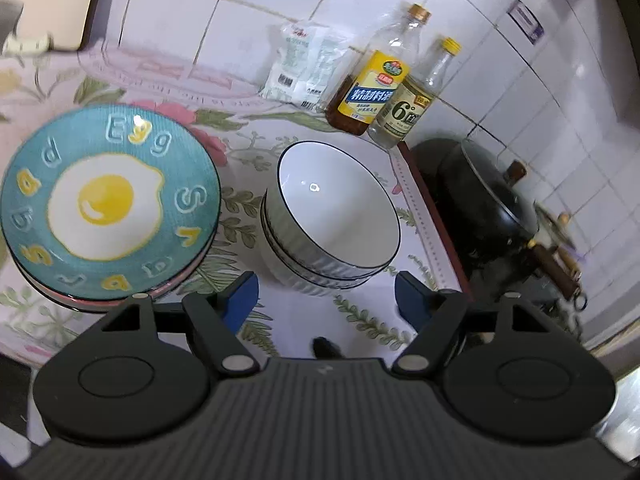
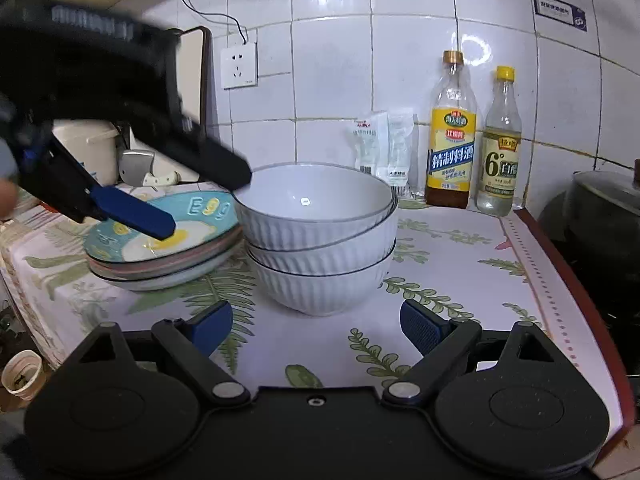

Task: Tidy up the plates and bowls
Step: 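Close the left gripper on the rim of the bowl stack and lift it, then carry the bowl stack with the left gripper over the Egg plate stack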

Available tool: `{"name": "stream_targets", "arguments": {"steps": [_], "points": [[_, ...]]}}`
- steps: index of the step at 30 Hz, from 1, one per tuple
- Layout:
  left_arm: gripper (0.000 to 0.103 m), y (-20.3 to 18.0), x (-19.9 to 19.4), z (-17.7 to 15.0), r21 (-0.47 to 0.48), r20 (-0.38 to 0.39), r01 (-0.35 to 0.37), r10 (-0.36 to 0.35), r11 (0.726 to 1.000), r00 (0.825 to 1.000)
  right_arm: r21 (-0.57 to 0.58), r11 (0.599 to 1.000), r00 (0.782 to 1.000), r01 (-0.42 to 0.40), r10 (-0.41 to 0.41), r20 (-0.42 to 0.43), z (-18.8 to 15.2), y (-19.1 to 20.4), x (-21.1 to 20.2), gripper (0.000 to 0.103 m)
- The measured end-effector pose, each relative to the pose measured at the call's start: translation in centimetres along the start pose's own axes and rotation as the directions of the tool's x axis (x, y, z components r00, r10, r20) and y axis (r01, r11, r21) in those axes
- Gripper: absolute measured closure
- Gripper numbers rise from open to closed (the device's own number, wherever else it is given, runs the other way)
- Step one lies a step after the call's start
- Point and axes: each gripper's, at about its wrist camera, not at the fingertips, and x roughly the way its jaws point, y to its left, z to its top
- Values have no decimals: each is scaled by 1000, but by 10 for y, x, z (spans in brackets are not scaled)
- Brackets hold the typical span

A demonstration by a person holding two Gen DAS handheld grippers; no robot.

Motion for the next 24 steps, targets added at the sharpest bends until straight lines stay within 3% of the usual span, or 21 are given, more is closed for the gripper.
{"name": "stream_targets", "arguments": {"steps": [4, 10, 16, 24], "points": [[28, 7, 16, 8, -75, -22, 25, -27, 997, 999, 8, 1000, 1000, 3, -3, -10, -7, -6, 23, 10], [29, 18, 46, 19, -170, -61, -7, -4, 986, 998, 14, 1000, 1000, -16, 16, 7, -6, -13, 49, 9], [34, 24, 73, 24, -184, -113, -28, 7, 983, 994, -8, 999, 999, -39, 39, 9, -3, -15, 66, 5], [49, 23, 85, 22, -188, -129, -79, 55, 979, 990, -37, 997, 998, -65, 65, 17, -1, -14, 76, 4]]}}
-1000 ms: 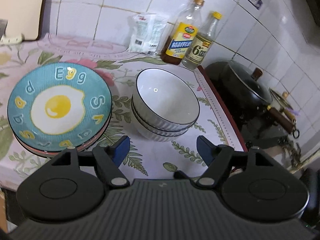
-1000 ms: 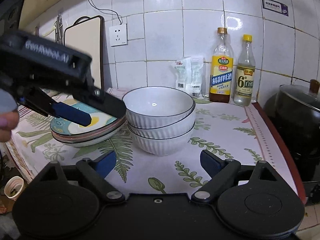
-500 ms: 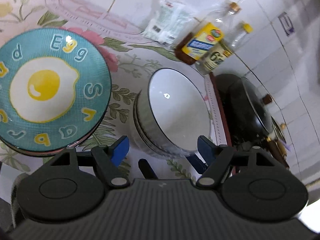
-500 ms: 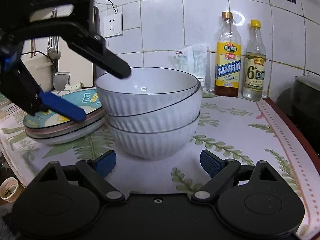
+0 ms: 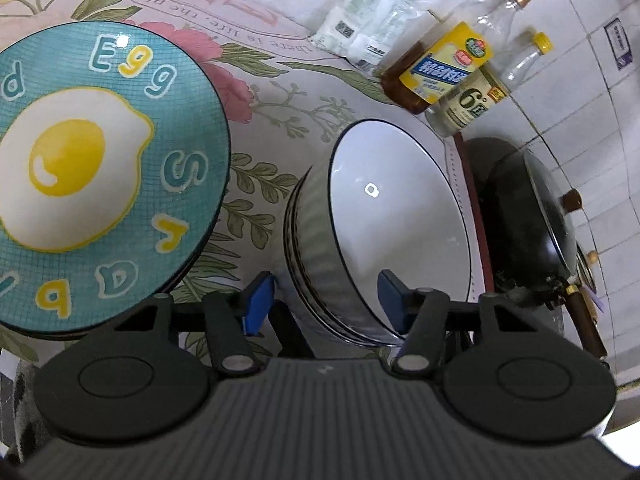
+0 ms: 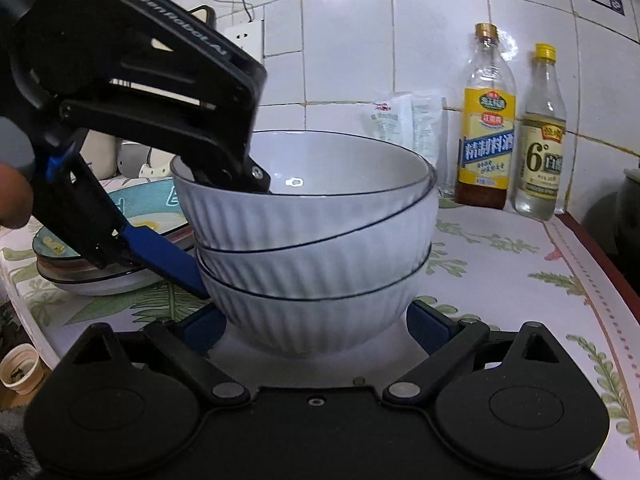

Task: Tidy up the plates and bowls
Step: 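Carry the bowl stack with the left gripper over the Egg plate stack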

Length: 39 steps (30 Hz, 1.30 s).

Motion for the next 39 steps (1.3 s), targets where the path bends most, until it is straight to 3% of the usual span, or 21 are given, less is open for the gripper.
{"name": "stream_targets", "arguments": {"steps": [3, 10, 19, 39], "points": [[56, -3, 3, 1, 16, 1, -41, 41, 999, 999, -12, 1000, 1000, -15, 15, -4, 2, -1, 3, 3], [56, -2, 8, 2, -11, 18, -61, 61, 998, 998, 16, 999, 999, -44, 44, -18, 4, -6, 6, 3], [55, -6, 11, 2, 24, 32, -75, 74, 997, 997, 33, 998, 997, -55, 56, -47, 9, -7, 12, 3], [56, -25, -7, -2, 201, 49, -74, 66, 977, 997, 59, 998, 1000, -3, 3, 7, 15, -2, -4, 3]]}}
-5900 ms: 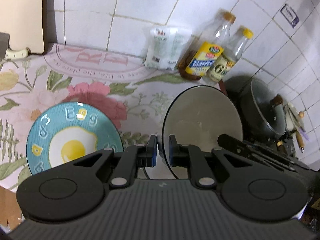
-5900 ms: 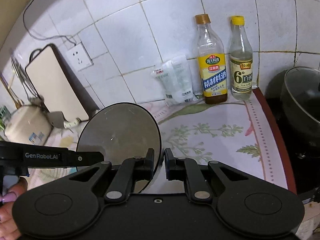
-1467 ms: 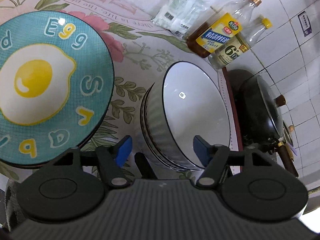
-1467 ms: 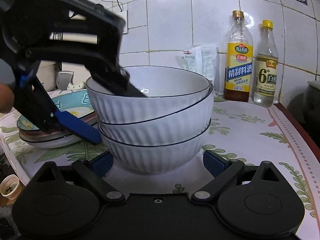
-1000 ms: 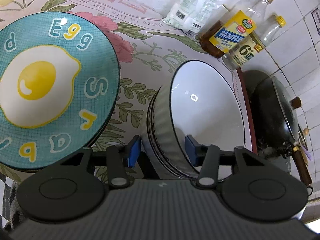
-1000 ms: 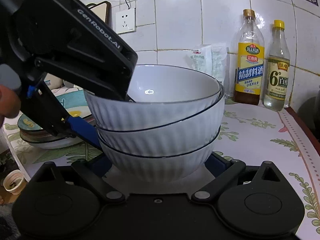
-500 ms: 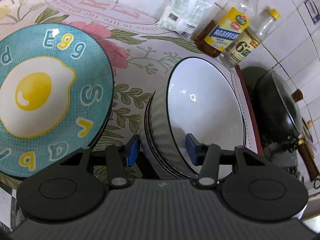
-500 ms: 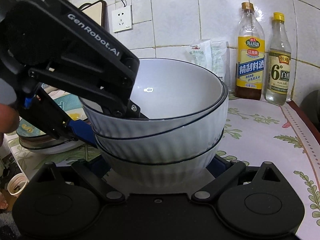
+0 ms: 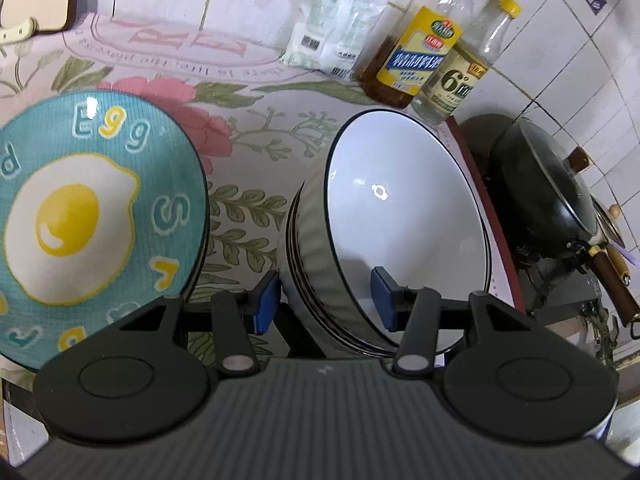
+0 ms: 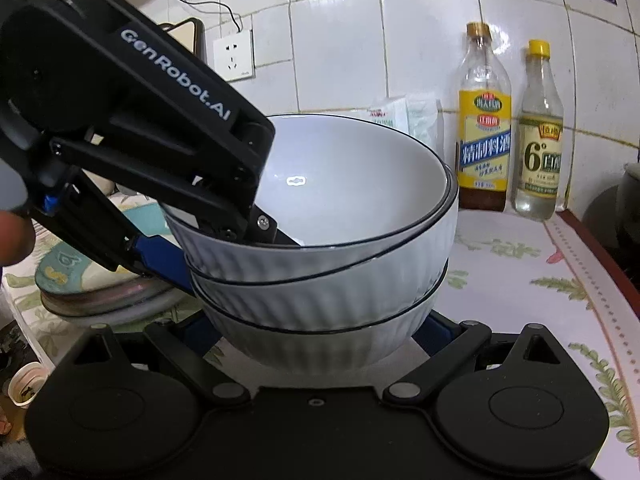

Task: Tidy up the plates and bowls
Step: 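Carry the bowl stack with the left gripper over the Egg plate stack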

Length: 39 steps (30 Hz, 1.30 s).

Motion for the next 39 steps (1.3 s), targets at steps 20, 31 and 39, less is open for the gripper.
{"name": "stream_targets", "arguments": {"steps": [20, 31, 39], "points": [[56, 54, -145, 23, -8, 126, -35, 36, 999, 991, -110, 988, 989, -110, 120, 88, 84, 96, -21, 3], [56, 113, -153, 27, -44, 111, -85, 90, 995, 990, -129, 977, 982, -172, 180, 56, 87, 141, 19, 3], [56, 134, -121, 32, 5, 44, -110, 110, 994, 993, -114, 979, 985, -171, 172, -4, 68, 149, 50, 3]]}}
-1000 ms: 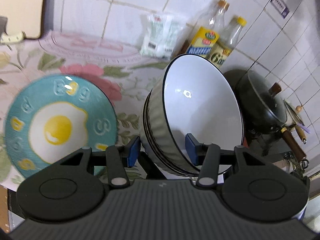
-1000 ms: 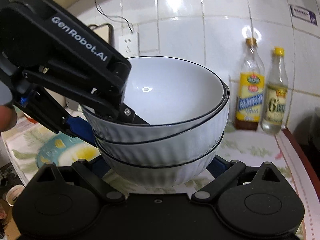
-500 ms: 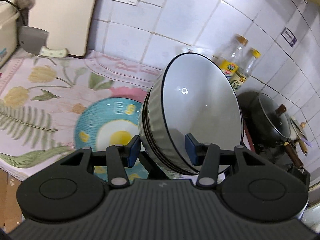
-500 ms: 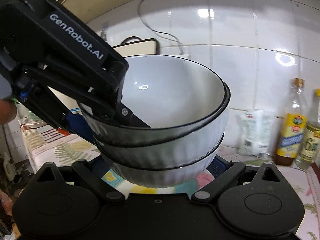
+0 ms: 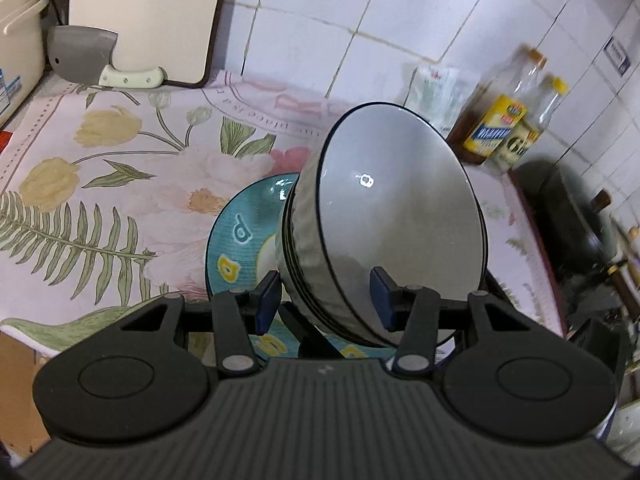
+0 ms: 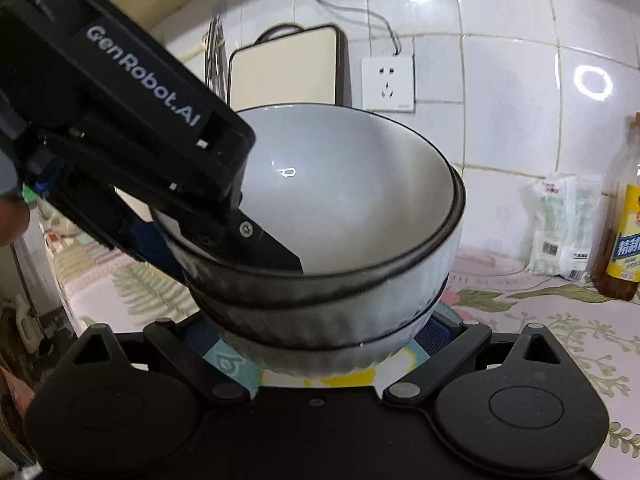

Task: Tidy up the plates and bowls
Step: 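Carry the bowl stack with the left gripper over the Egg plate stack, then lower the bowl stack onto the Egg plate and open the left gripper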

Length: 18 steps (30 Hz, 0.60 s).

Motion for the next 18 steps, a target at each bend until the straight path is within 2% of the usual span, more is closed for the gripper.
{"name": "stream_targets", "arguments": {"steps": [9, 18], "points": [[56, 12, 33, 1, -6, -60, -4, 3, 1000, 998, 27, 1000, 998, 5, -3, -67, -15, -11, 27, 3], [56, 16, 45, 0, -11, -80, -18, 17, 1000, 997, 44, 999, 992, 2, 3, -124, -20, -9, 31, 3]]}}
